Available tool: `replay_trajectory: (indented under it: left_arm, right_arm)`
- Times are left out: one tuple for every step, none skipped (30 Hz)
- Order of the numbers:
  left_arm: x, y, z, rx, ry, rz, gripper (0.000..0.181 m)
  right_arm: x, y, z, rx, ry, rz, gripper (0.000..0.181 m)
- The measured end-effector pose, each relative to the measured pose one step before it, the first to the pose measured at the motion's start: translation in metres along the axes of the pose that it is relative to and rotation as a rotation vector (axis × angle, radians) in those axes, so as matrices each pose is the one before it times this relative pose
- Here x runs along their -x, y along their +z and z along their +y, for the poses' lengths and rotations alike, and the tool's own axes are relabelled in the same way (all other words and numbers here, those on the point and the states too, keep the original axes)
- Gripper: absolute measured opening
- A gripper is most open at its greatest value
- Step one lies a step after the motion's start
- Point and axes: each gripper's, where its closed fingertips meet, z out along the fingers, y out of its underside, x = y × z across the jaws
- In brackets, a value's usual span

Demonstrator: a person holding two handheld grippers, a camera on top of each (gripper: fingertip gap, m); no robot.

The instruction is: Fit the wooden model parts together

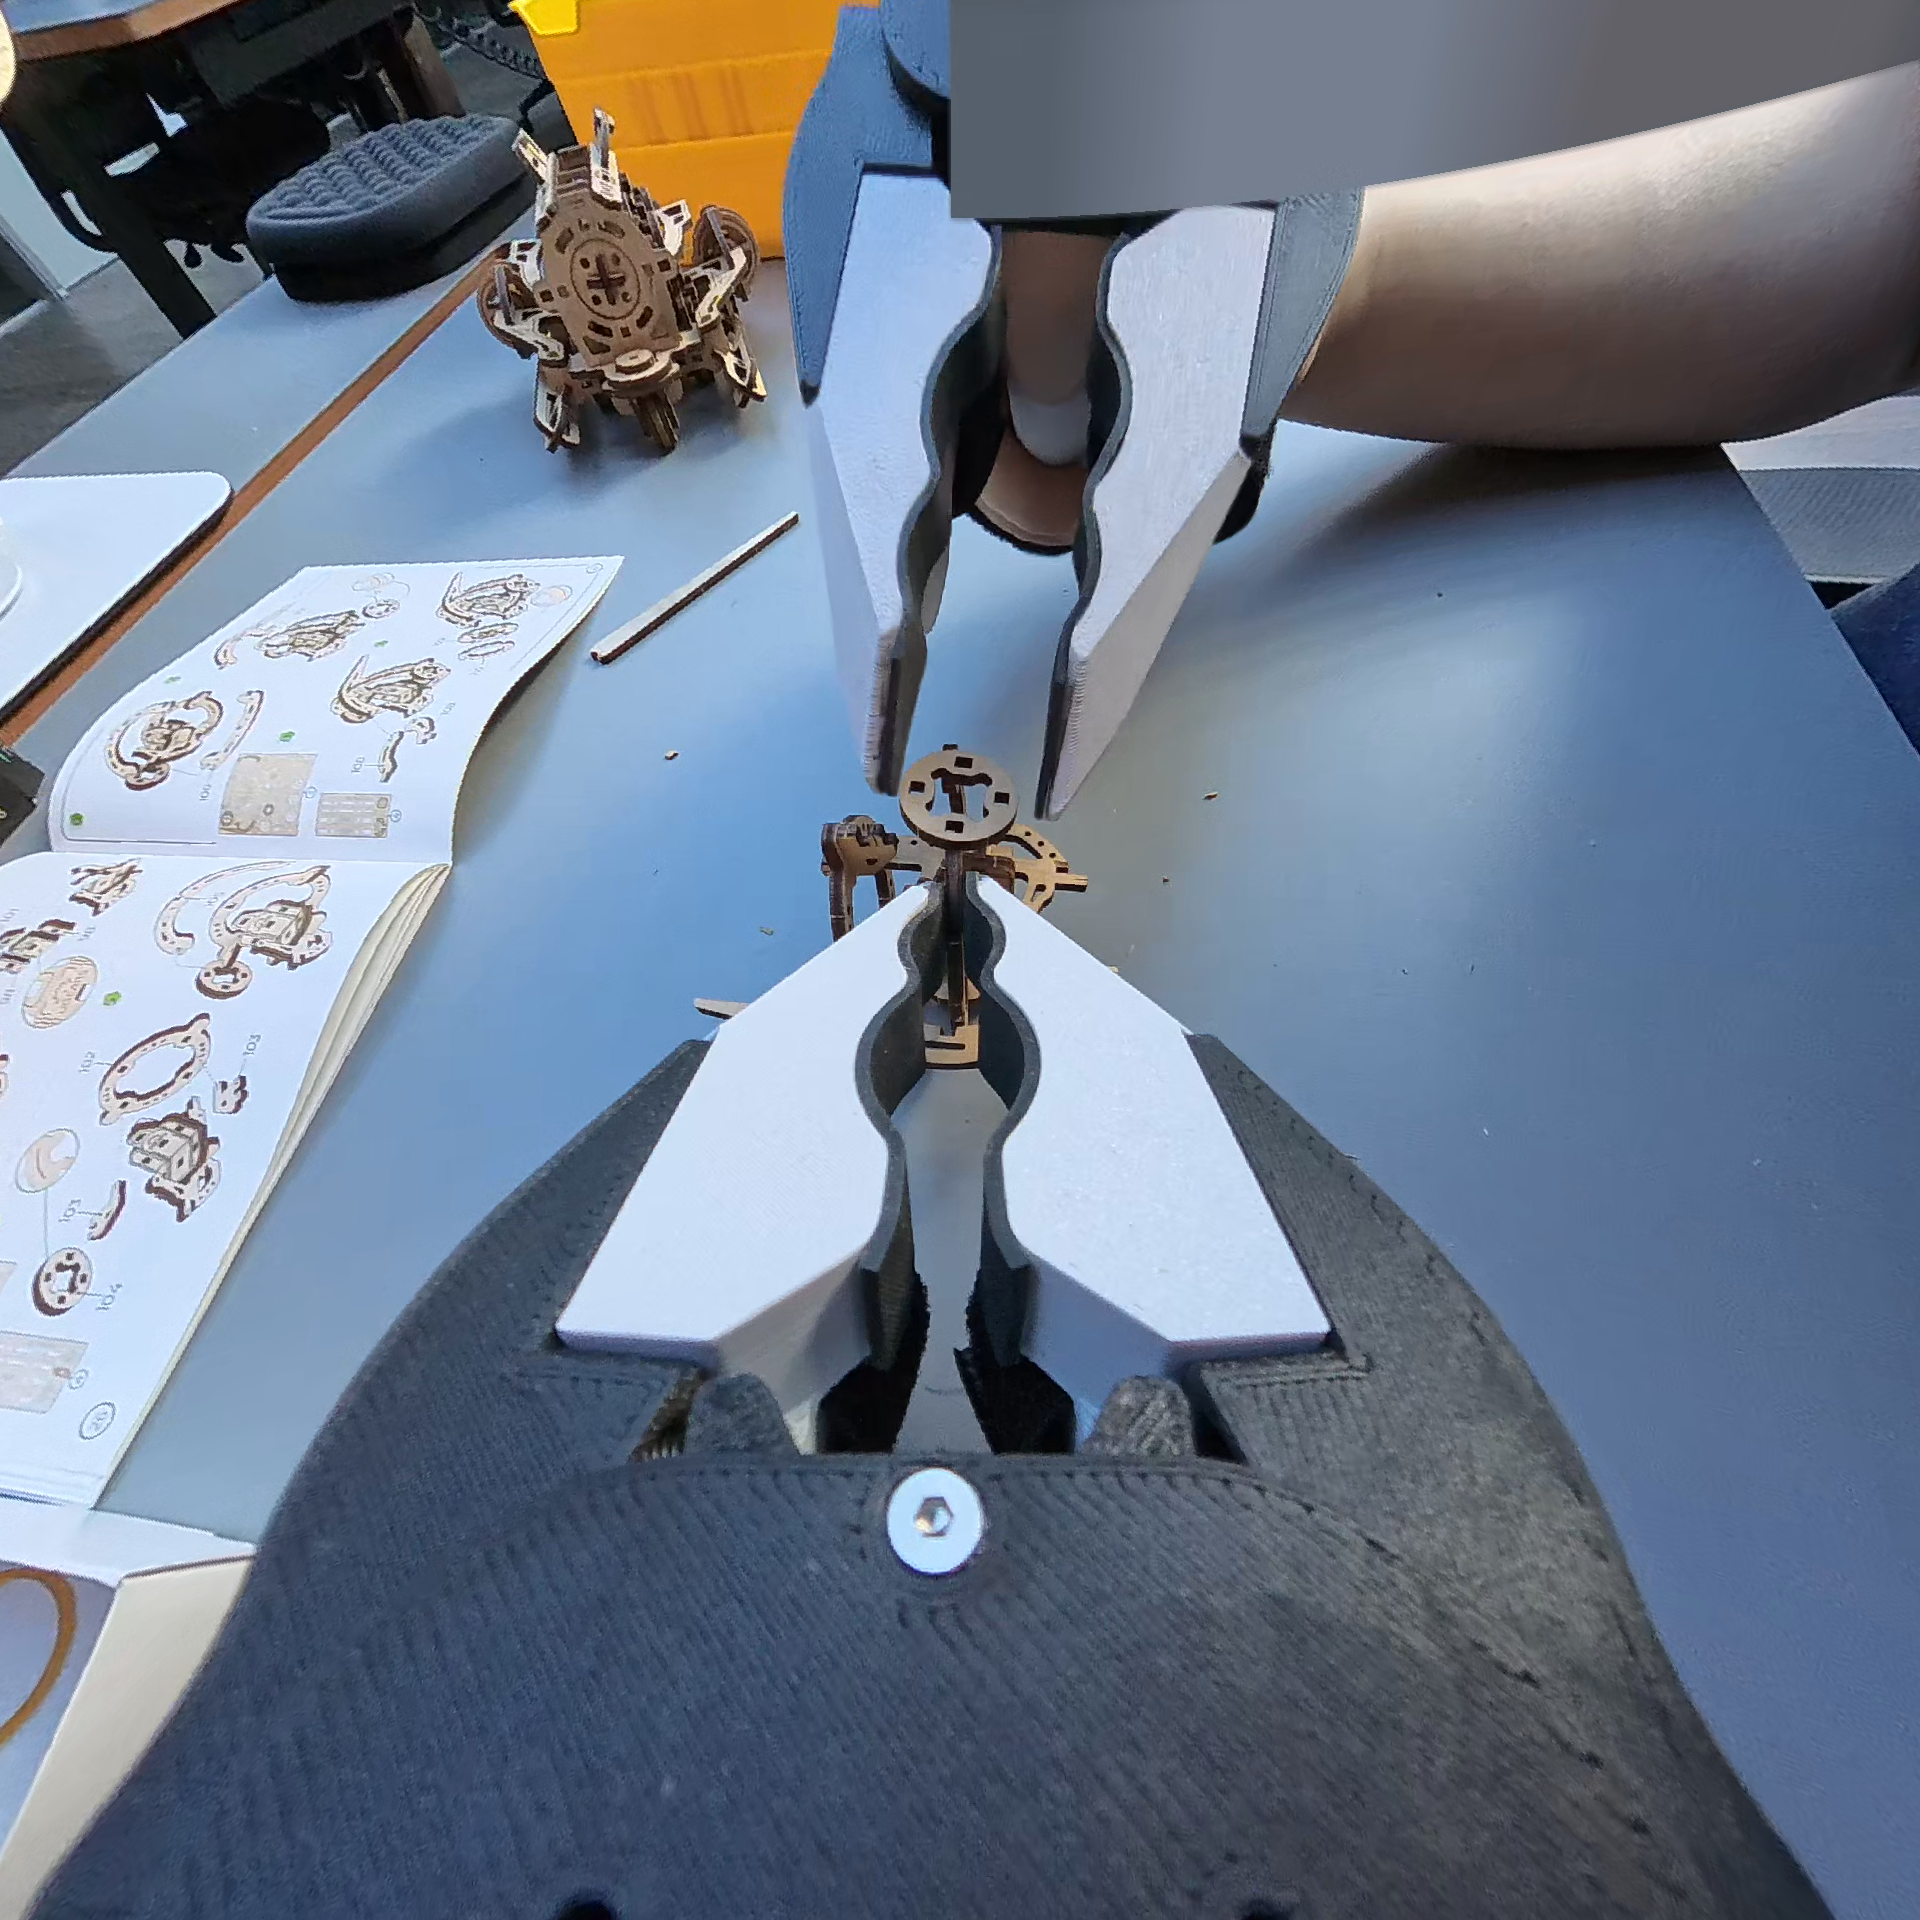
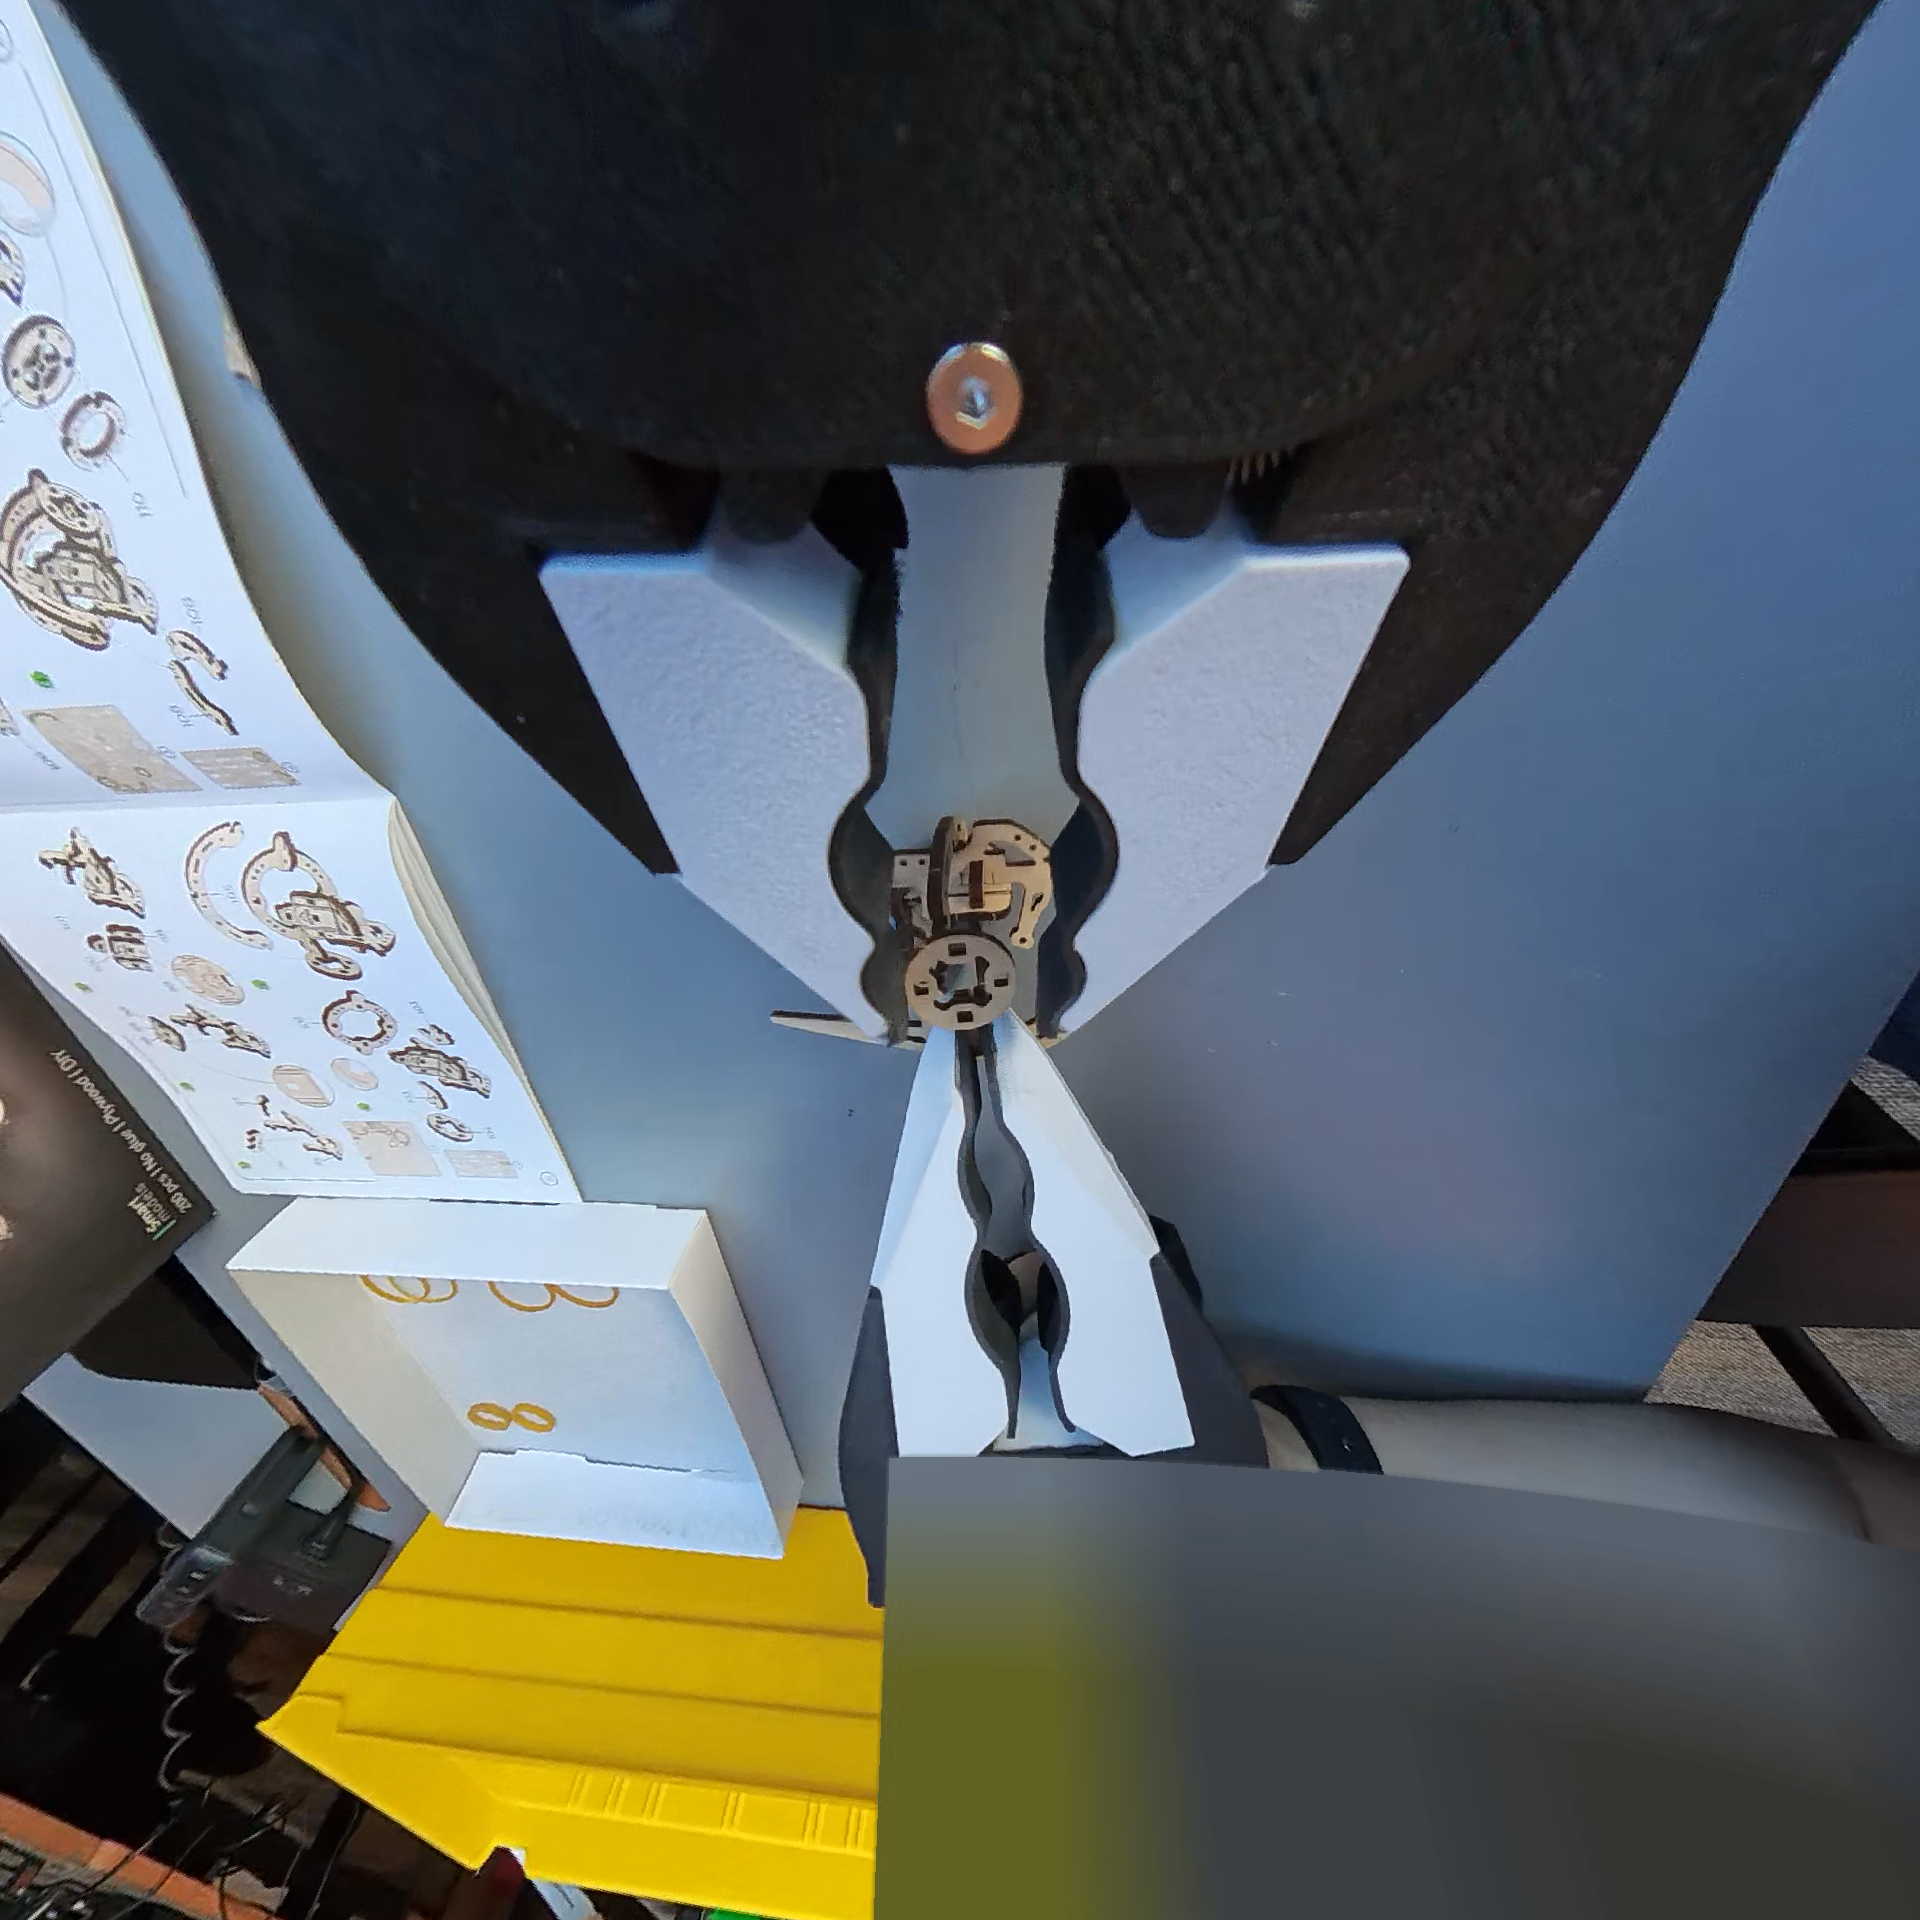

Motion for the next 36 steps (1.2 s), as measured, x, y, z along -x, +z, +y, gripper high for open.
replay_trajectory:
  left_arm:
    - [-0.00050, 0.00016, -0.00002, -0.0001, 0.0017, 0.0016, 0.000]
    - [-0.00044, 0.00016, 0.00032, 0.0012, 0.0027, 0.0008, 0.000]
    - [-0.00046, 0.00011, 0.00045, 0.0013, 0.0046, 0.0010, 0.000]
    - [-0.00062, 0.00010, -0.00005, -0.0003, 0.0030, 0.0016, 0.000]
    - [-0.00001, 0.00004, -0.00010, -0.0004, 0.0015, -0.0006, 0.000]
    - [-0.00018, 0.00013, 0.00002, 0.0008, 0.0001, 0.0008, 0.000]
    - [-0.00010, -0.00005, -0.00004, -0.0007, -0.0005, 0.0011, 0.000]
    - [-0.00022, -0.00001, -0.00015, -0.0004, -0.0003, 0.0015, 0.000]
    - [-0.00032, -0.00005, -0.00005, -0.0005, 0.0004, 0.0017, 0.000]
    - [0.00000, 0.00002, -0.00004, -0.0002, 0.0005, -0.0004, 0.000]
    - [-0.00001, -0.00007, -0.00001, -0.0002, 0.0004, -0.0005, 0.000]
    - [-0.00017, 0.00006, 0.00002, 0.0006, 0.0001, 0.0007, 0.000]
    - [-0.00033, 0.00008, -0.00018, -0.0009, 0.0008, 0.0007, 0.000]
    - [0.00010, -0.00004, -0.00026, -0.0010, 0.0028, -0.0021, 0.000]
    - [0.00002, 0.00002, -0.00004, -0.0003, 0.0059, -0.0023, 0.000]
    - [-0.00003, -0.00002, -0.00014, -0.0007, 0.0088, -0.0034, 0.000]
    - [-0.00031, 0.00001, 0.00015, -0.0002, 0.0061, -0.0015, 0.000]
    - [-0.00079, -0.00009, 0.00015, 0.0015, 0.0013, 0.0042, 0.000]
    - [-0.00008, -0.00009, -0.00013, -0.0006, -0.0002, 0.0005, 0.000]
    - [0.00029, -0.00003, -0.00025, -0.0014, -0.0009, -0.0025, 0.000]
    - [-0.00038, 0.00008, -0.00002, 0.0001, 0.0000, 0.0028, 0.000]
    - [-0.00065, -0.00008, -0.00020, 0.0000, 0.0002, 0.0043, 0.000]
    - [-0.00013, 0.00004, -0.00042, -0.0018, -0.0016, 0.0011, 0.000]
    - [-0.00029, 0.00012, -0.00005, -0.0018, -0.0037, 0.0043, 0.000]
    - [-0.00008, -0.00002, -0.00014, -0.0003, -0.0042, 0.0030, 0.000]
    - [0.00028, 0.00021, -0.00015, 0.0000, -0.0032, -0.0010, 0.000]
    - [-0.00028, 0.00015, -0.00001, 0.0004, 0.0002, 0.0031, 0.000]
    - [-0.00035, -0.00007, -0.00004, 0.0006, 0.0013, 0.0019, 0.000]
    - [-0.00003, 0.00005, 0.00003, 0.0013, 0.0036, -0.0021, 0.000]
    - [0.00001, -0.00001, 0.00016, 0.0014, 0.0043, -0.0022, 0.000]
    - [0.00019, 0.00000, -0.00003, 0.0010, 0.0010, -0.0020, 0.000]
    - [0.00005, 0.00003, 0.00010, 0.0007, -0.0018, 0.0002, 0.000]
    - [-0.00020, -0.00002, -0.00013, -0.0006, -0.0016, 0.0021, 0.000]
    - [0.00005, 0.00000, 0.00000, 0.0000, 0.0001, -0.0003, 0.000]
    - [0.00020, 0.00008, 0.00000, -0.0002, 0.0027, -0.0022, 0.000]
    - [0.00014, -0.00006, 0.00013, 0.0004, 0.0032, -0.0017, 0.000]
  right_arm:
    - [0.00099, 0.00064, 0.00005, 0.0004, -0.0005, -0.0064, 0.023]
    - [-0.00013, 0.00035, 0.00039, 0.0034, -0.0031, 0.0009, 0.023]
    - [-0.00027, 0.00010, -0.00014, 0.0008, -0.0051, 0.0029, 0.023]
    - [0.00007, 0.00027, 0.00030, 0.0034, -0.0025, 0.0003, 0.022]
    - [0.00009, 0.00025, 0.00027, 0.0019, -0.0021, 0.0001, 0.022]
    - [0.00013, 0.00031, 0.00009, 0.0006, -0.0021, 0.0004, 0.022]
    - [0.00037, 0.00034, 0.00079, 0.0041, -0.0006, -0.0013, 0.022]
    - [0.00023, 0.00050, 0.00102, 0.0058, -0.0005, -0.0011, 0.022]
    - [0.00011, 0.00037, 0.00074, 0.0038, -0.0019, -0.0001, 0.022]
    - [0.00021, 0.00019, 0.00036, 0.0020, -0.0026, 0.0011, 0.022]
    - [0.00003, 0.00024, 0.00026, 0.0022, -0.0030, 0.0016, 0.022]
    - [0.00001, 0.00014, 0.00034, 0.0025, -0.0027, 0.0016, 0.022]
    - [-0.00033, -0.00016, 0.00009, 0.0009, -0.0034, 0.0042, 0.020]
    - [-0.00002, -0.00008, -0.00019, -0.0004, -0.0032, 0.0014, 0.020]
    - [0.00006, -0.00011, 0.00005, 0.0007, 0.0010, -0.0016, 0.020]
    - [0.00010, -0.00006, -0.00003, -0.0012, 0.0021, -0.0023, 0.020]
    - [0.00019, -0.00001, 0.00011, -0.0008, 0.0030, -0.0030, 0.020]
    - [0.00106, 0.00030, 0.00045, 0.0014, 0.0066, -0.0093, 0.019]
    - [0.00020, -0.00003, -0.00013, -0.0022, 0.0086, -0.0059, 0.019]
    - [-0.00048, -0.00002, 0.00000, -0.0012, 0.0040, -0.0002, 0.019]
    - [0.00040, -0.00012, 0.00018, -0.0006, 0.0028, -0.0050, 0.019]
    - [0.00080, -0.00008, -0.00010, -0.0015, 0.0072, -0.0094, 0.019]
    - [-0.00001, -0.00021, 0.00003, -0.0011, 0.0077, -0.0051, 0.019]
    - [0.00034, -0.00006, 0.00018, -0.0012, 0.0089, -0.0082, 0.019]
    - [0.00012, -0.00005, 0.00008, -0.0023, 0.0117, -0.0084, 0.019]
    - [-0.00051, -0.00010, 0.00006, -0.0022, 0.0084, -0.0026, 0.019]
    - [0.00039, -0.00012, 0.00023, -0.0010, 0.0029, -0.0057, 0.019]
    - [0.00037, 0.00009, 0.00006, 0.0027, 0.0031, -0.0055, 0.019]
    - [0.00008, 0.00007, 0.00016, 0.0051, -0.0006, -0.0012, 0.019]
    - [0.00008, 0.00007, 0.00019, 0.0045, -0.0034, -0.0005, 0.019]
    - [-0.00017, 0.00014, 0.00007, 0.0035, -0.0014, 0.0001, 0.019]
    - [-0.00017, 0.00010, 0.00000, 0.0025, 0.0003, -0.0009, 0.019]
    - [0.00021, 0.00004, 0.00017, 0.0028, 0.0022, -0.0028, 0.019]
    - [0.00002, -0.00008, 0.00010, 0.0035, 0.0039, -0.0013, 0.019]
    - [-0.00023, -0.00002, -0.00008, 0.0036, -0.0003, 0.0024, 0.019]
    - [-0.00016, -0.00005, -0.00005, 0.0031, -0.0035, 0.0053, 0.019]
